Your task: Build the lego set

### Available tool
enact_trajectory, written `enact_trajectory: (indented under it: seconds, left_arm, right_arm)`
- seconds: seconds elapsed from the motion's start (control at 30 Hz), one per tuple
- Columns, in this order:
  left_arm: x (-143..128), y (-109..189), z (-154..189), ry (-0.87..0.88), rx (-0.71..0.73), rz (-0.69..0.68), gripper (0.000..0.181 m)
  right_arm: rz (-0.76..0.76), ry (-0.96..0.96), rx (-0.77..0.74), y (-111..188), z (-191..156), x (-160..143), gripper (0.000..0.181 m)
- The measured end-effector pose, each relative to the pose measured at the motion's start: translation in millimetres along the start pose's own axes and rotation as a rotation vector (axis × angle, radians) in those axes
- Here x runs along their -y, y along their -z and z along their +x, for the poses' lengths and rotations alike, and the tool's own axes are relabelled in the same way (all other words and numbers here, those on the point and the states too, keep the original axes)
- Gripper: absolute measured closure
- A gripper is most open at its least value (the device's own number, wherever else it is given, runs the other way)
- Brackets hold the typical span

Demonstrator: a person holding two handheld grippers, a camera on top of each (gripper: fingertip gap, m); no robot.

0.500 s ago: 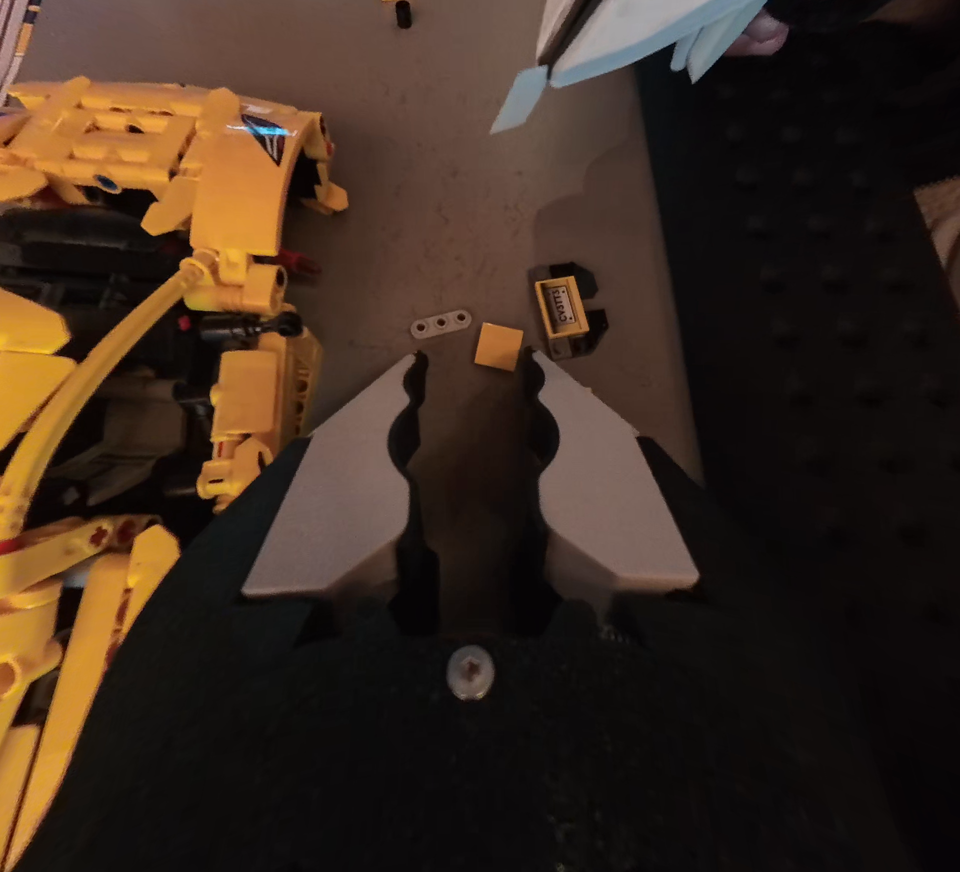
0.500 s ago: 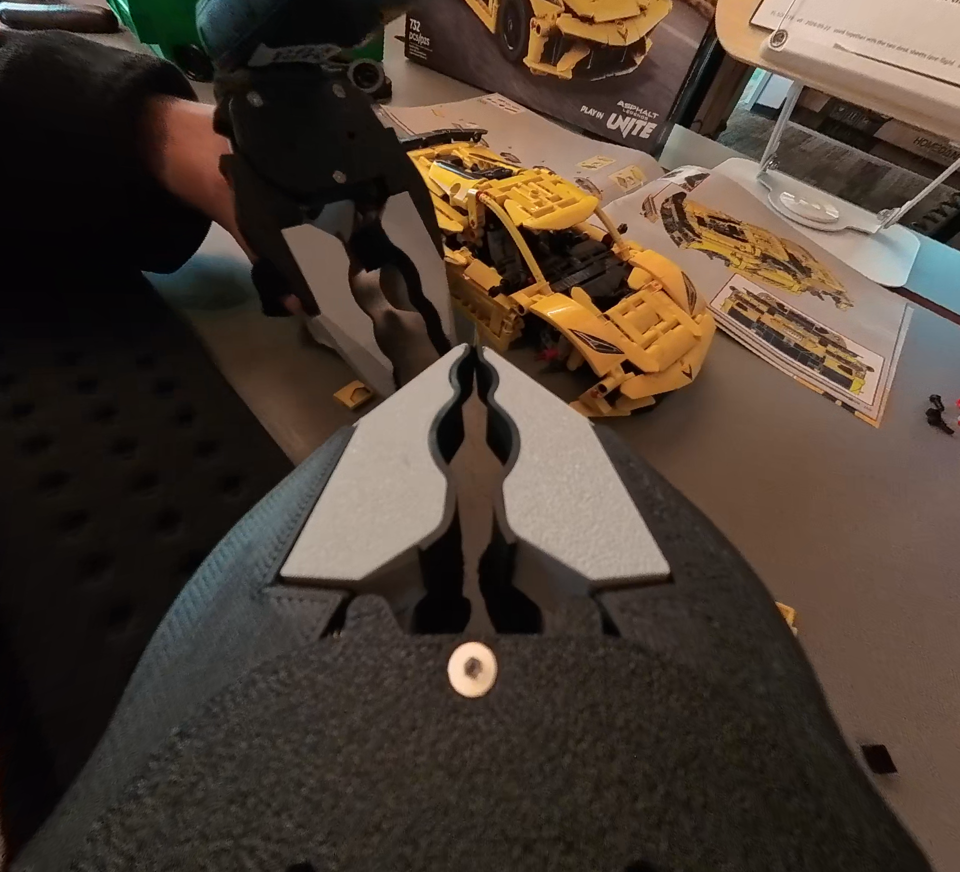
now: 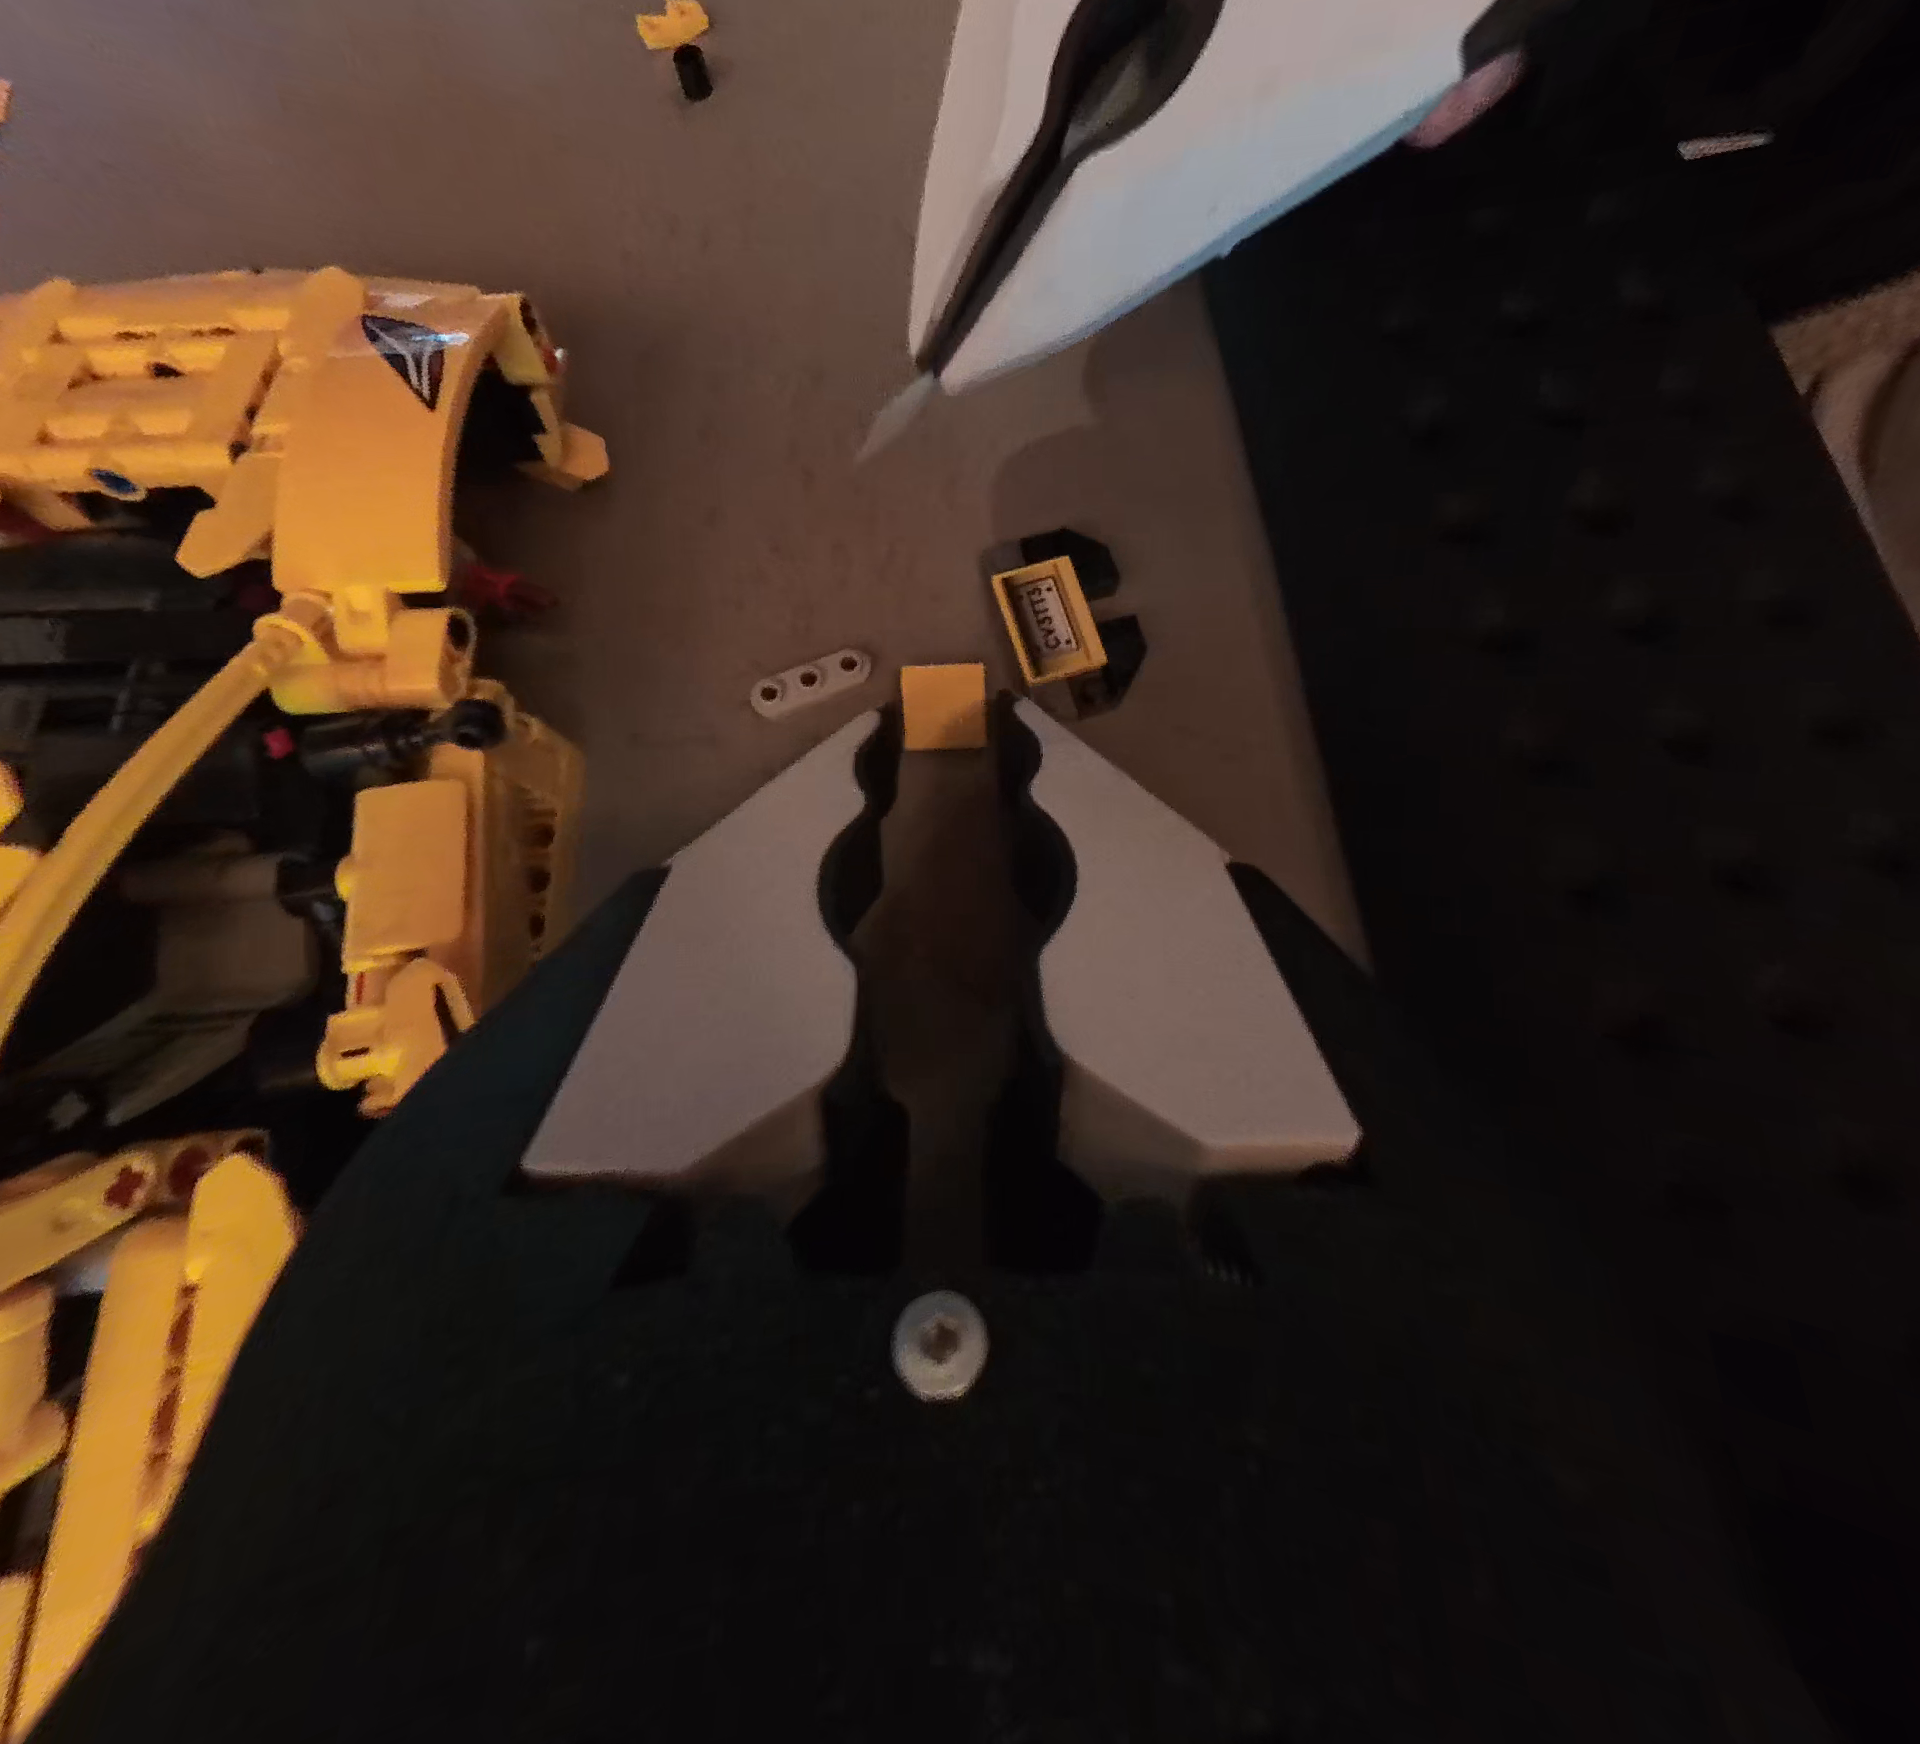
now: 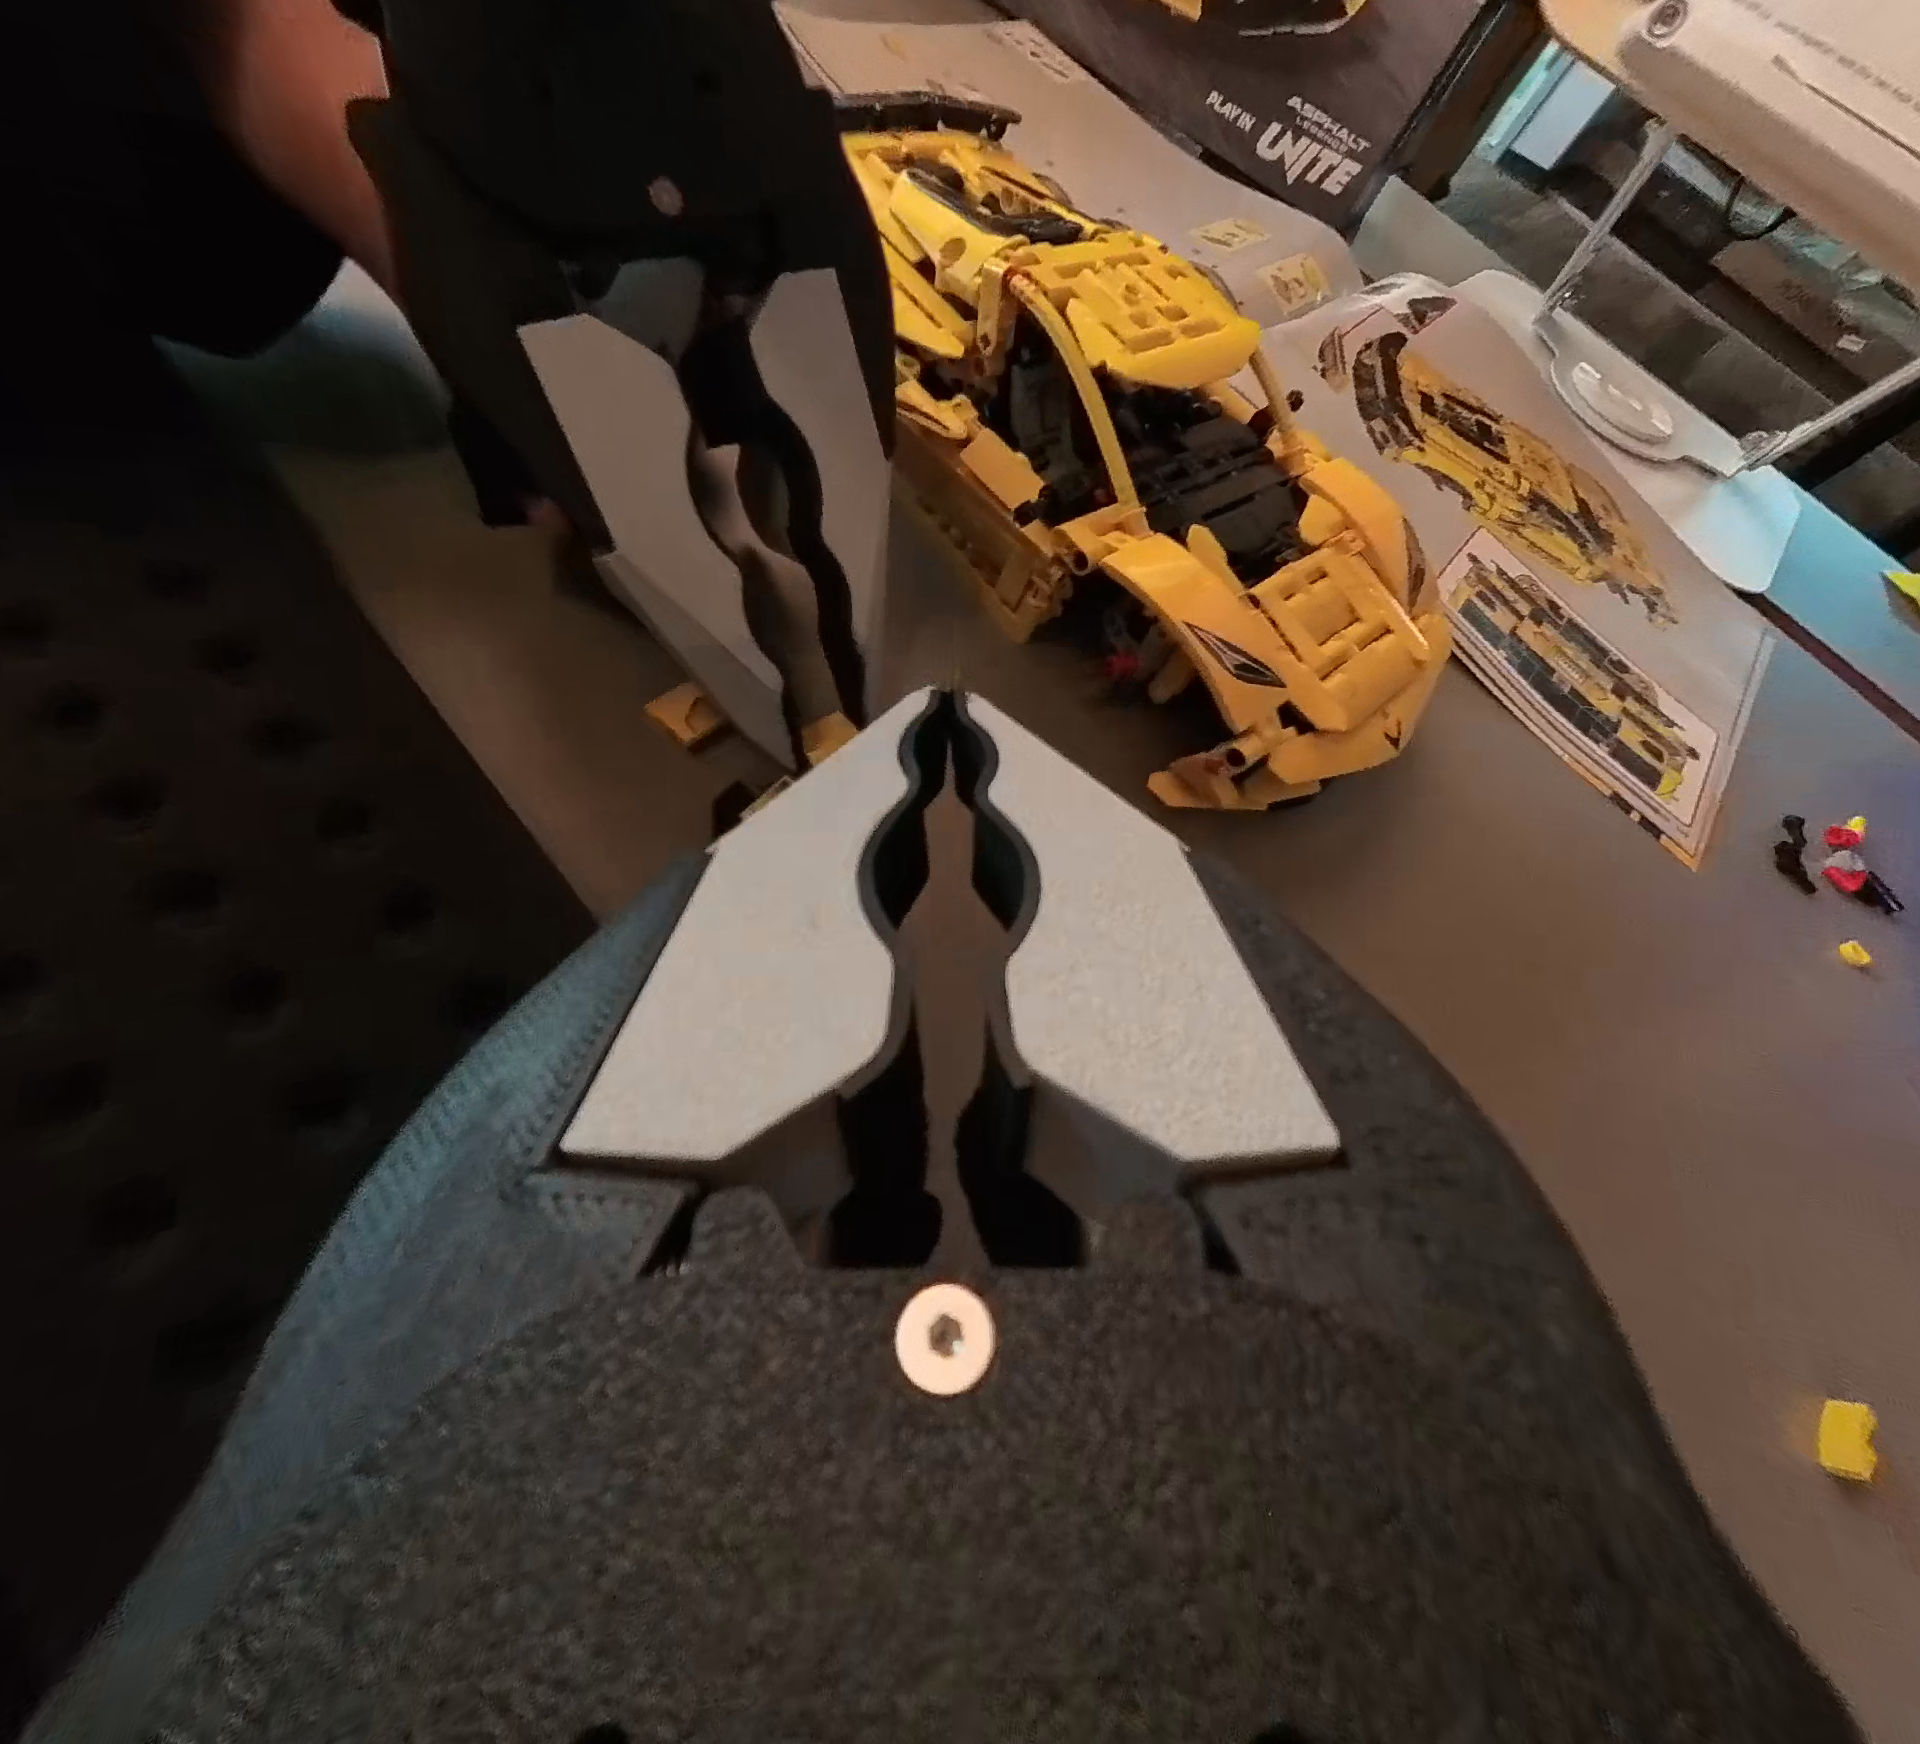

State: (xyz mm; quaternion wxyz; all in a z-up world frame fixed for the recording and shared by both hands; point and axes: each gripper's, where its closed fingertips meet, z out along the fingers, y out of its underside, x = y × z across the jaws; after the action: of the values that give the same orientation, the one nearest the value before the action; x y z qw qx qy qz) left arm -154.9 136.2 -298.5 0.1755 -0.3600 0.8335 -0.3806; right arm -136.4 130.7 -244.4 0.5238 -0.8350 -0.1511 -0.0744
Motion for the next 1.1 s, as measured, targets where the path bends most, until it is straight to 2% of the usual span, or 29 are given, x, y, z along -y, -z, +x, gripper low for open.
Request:
enact_trajectory:
  seconds: [0.1, 0.17, 0.33, 0.53, 0.83, 1.1]
  left_arm:
    - [1.2, -1.5, -0.5, 0.008, 0.014, -0.001, 0.165]
    - [0.8, -1.2, -9.2, 0.063, 0.081, -0.003, 0.165]
    - [-0.6, -0.1, -15.9, 0.172, 0.185, -0.007, 0.165]
    - [-0.7, 0.0, -12.3, 0.282, 0.217, 0.002, 0.165]
    - [-0.9, 0.1, -12.2, 0.300, 0.212, 0.006, 0.165]
    - [-0.9, 0.2, -12.7, 0.317, 0.222, 0.009, 0.165]
  right_arm:
    - [-0.024, 0.014, 0.001, -2.4, -1.5, -3.0, 0.181]
    - [-0.055, 0.044, -0.007, -5.5, -3.5, -6.6, 0.181]
    - [-0.122, 0.155, -0.146, -16.4, -5.4, -4.9, 0.181]
    - [-0.220, 0.029, -0.119, -35.3, -22.5, -4.9, 0.181]
    - [-0.268, 0.012, -0.157, -32.9, -17.2, -14.5, 0.181]
    - [-0.299, -0.098, -0.141, -31.6, -15.1, -20.6, 0.181]
